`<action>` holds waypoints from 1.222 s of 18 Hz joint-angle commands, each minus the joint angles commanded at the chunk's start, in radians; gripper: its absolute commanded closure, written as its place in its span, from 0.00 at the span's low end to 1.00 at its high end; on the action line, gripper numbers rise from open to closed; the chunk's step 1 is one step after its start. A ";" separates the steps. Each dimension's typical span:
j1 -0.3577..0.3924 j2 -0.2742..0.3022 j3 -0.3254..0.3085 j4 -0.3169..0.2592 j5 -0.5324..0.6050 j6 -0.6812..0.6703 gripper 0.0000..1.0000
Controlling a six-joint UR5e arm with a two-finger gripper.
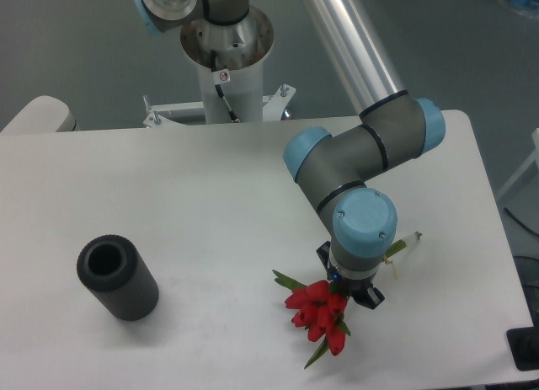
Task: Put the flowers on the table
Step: 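Move the gripper holding the red tulips toward the black vase and lower them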
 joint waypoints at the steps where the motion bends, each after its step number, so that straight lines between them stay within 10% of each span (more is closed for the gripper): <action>1: -0.008 0.000 -0.003 0.000 0.000 0.000 0.95; 22: -0.184 0.081 -0.189 0.009 0.009 -0.138 0.91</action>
